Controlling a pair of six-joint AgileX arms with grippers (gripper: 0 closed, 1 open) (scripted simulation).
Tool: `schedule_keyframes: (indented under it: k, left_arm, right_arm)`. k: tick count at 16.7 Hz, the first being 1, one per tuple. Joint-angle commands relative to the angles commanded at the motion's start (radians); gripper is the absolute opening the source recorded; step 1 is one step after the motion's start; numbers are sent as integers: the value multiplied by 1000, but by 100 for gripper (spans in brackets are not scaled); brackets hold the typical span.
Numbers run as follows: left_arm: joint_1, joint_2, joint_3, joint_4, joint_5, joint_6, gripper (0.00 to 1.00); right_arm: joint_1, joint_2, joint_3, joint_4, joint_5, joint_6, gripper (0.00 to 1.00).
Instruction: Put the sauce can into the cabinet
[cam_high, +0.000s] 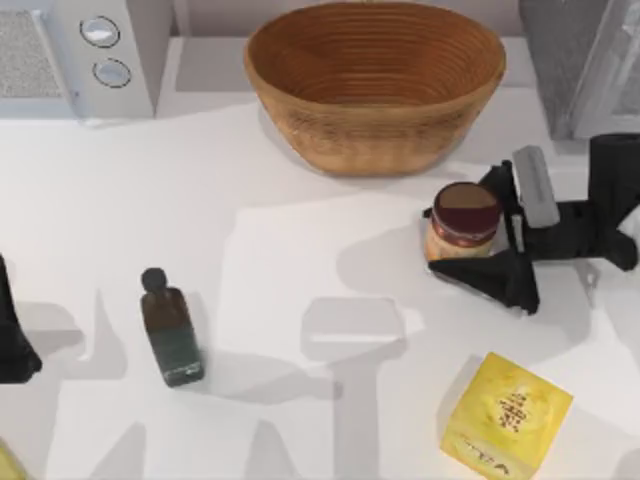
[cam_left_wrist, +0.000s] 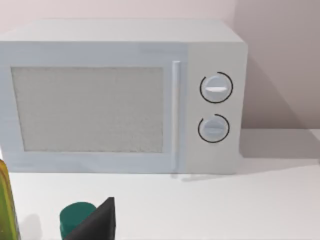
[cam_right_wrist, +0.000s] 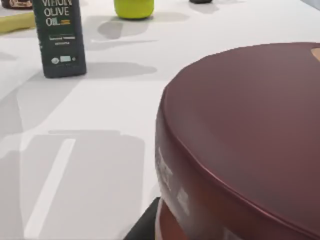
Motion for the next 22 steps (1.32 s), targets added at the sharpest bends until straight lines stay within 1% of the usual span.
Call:
schedule_keyframes:
  k: [5, 13, 17, 22]
  left_arm:
    - [0, 0, 0, 0, 0, 0, 100]
    - [0, 0, 0, 0, 0, 0, 100]
    - [0, 0, 0, 0, 0, 0, 100]
    - [0, 0, 0, 0, 0, 0, 100]
  right_arm:
    - [-7, -13, 2, -15, 1, 3, 0]
    - [-3, -237, 39, -296, -2, 8, 0]
    - [-2, -383, 63, -466, -3, 7, 0]
    - [-3, -420, 80, -501, -7, 2, 0]
